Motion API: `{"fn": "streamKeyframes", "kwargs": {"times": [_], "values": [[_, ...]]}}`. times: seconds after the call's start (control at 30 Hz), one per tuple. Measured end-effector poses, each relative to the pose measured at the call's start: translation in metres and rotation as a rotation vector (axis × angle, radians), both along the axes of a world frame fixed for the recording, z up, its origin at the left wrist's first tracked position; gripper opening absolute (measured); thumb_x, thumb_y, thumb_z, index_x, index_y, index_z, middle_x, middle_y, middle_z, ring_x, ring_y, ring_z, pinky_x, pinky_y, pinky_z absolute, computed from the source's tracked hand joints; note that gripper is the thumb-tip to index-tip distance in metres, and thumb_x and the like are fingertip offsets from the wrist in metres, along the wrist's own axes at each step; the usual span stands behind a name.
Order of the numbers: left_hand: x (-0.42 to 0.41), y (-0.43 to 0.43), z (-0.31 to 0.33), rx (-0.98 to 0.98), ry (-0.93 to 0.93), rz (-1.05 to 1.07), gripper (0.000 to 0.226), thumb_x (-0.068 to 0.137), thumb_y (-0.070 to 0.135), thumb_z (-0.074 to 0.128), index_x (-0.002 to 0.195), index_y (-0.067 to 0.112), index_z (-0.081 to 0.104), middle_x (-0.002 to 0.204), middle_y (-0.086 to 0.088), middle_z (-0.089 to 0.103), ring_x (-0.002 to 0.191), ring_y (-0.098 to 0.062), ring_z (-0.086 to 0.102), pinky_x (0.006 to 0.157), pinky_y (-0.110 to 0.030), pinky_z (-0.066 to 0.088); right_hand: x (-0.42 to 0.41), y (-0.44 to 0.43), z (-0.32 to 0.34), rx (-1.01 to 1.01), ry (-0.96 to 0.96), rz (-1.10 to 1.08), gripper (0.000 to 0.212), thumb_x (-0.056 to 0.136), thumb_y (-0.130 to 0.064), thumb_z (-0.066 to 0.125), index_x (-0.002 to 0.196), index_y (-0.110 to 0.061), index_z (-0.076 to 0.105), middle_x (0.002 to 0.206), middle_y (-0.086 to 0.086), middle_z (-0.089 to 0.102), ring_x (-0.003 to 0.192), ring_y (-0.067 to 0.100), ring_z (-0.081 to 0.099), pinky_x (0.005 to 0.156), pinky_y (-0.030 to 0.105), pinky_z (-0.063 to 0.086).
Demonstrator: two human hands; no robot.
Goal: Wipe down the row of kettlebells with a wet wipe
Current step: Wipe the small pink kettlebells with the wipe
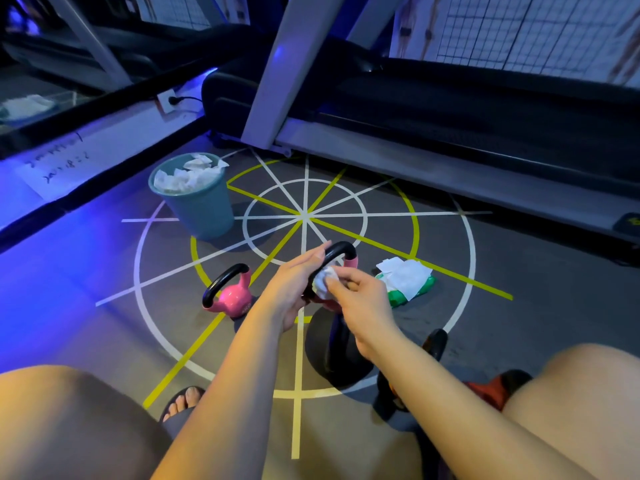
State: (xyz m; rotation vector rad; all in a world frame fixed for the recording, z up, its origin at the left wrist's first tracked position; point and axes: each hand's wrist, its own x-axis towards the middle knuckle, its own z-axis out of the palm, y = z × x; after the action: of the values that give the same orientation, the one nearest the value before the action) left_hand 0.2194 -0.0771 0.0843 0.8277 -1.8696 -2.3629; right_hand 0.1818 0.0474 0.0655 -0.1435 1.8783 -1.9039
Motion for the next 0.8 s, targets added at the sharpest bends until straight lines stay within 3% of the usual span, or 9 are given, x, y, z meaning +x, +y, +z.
{"fn": "streamKeyframes", "kwargs": {"times": [0.1,0.17,0.23,0.37,0.47,0.6,0.7,0.8], "values": [[0.0,0.003,0.001,-0.024,0.005,-0.053,0.029,0.106,0.031,0.051,0.129,0.034,0.068,0.117,0.0,0.075,0.116,-0.027,0.068,0.107,-0.048,0.049,-0.006,0.0,-0.006,-0.031,-0.133,-0.092,0.025,0.095,-0.013,0.066,0.118,-0.021,0.07,0.107,0.001,0.074,0.098,0.017,0.072,0.076,0.03,0.061],[-0.002,0.005,0.002,-0.06,-0.004,-0.074,0.027,0.104,0.034,0.053,0.125,0.037,0.071,0.117,0.001,0.075,0.116,-0.028,0.067,0.105,-0.045,0.048,-0.004,-0.003,-0.012,-0.071,-0.22,-0.009,0.027,0.096,-0.011,0.063,0.121,-0.018,0.069,0.113,0.006,0.073,0.106,0.023,0.069,0.09,0.037,0.058],[-0.003,0.007,0.004,-0.092,-0.016,-0.071,0.026,0.104,0.036,0.054,0.121,0.042,0.072,0.115,0.002,0.075,0.11,-0.023,0.065,0.101,-0.039,0.048,-0.001,-0.004,-0.014,-0.024,-0.198,0.137,0.017,0.097,-0.014,0.061,0.106,-0.02,0.074,0.106,0.009,0.074,0.108,0.027,0.067,0.098,0.041,0.053],[-0.001,0.004,0.003,-0.059,-0.017,-0.048,0.027,0.105,0.034,0.051,0.122,0.04,0.072,0.117,-0.001,0.073,0.105,-0.029,0.066,0.102,-0.045,0.049,-0.006,0.002,-0.009,0.28,0.135,0.271,0.012,0.095,-0.02,0.065,0.088,-0.024,0.074,0.095,0.0,0.069,0.096,0.021,0.064,0.089,0.039,0.054],[0.001,0.003,0.003,-0.061,-0.011,-0.079,0.029,0.106,0.034,0.049,0.126,0.038,0.07,0.117,-0.001,0.075,0.114,-0.024,0.068,0.106,-0.049,0.047,-0.01,0.004,-0.002,0.54,0.449,0.32,0.012,0.095,-0.018,0.064,0.105,-0.023,0.069,0.111,-0.007,0.06,0.103,0.013,0.059,0.08,0.022,0.051],[0.0,0.003,0.004,-0.076,-0.003,-0.132,0.028,0.105,0.034,0.052,0.125,0.04,0.071,0.115,0.002,0.075,0.106,-0.021,0.069,0.096,-0.039,0.051,-0.019,0.009,0.007,0.656,0.496,0.341,0.011,0.091,-0.025,0.068,0.091,-0.033,0.061,0.094,-0.006,0.065,0.091,0.016,0.062,0.079,0.036,0.057],[-0.002,0.007,0.005,-0.099,-0.01,-0.158,0.028,0.105,0.034,0.052,0.124,0.04,0.071,0.114,0.001,0.076,0.105,-0.02,0.069,0.101,-0.04,0.049,-0.024,0.015,0.01,0.694,0.56,0.143,0.013,0.091,-0.022,0.067,0.082,-0.03,0.062,0.082,-0.007,0.063,0.087,0.019,0.059,0.067,0.029,0.047],[-0.007,0.014,0.009,-0.133,-0.008,-0.151,0.027,0.105,0.032,0.052,0.123,0.038,0.072,0.111,0.005,0.076,0.107,-0.022,0.067,0.096,-0.037,0.052,-0.015,0.013,0.003,0.676,0.588,0.079,0.006,0.095,-0.022,0.063,0.094,-0.022,0.069,0.096,-0.002,0.063,0.091,0.017,0.057,0.073,0.028,0.045]]}}
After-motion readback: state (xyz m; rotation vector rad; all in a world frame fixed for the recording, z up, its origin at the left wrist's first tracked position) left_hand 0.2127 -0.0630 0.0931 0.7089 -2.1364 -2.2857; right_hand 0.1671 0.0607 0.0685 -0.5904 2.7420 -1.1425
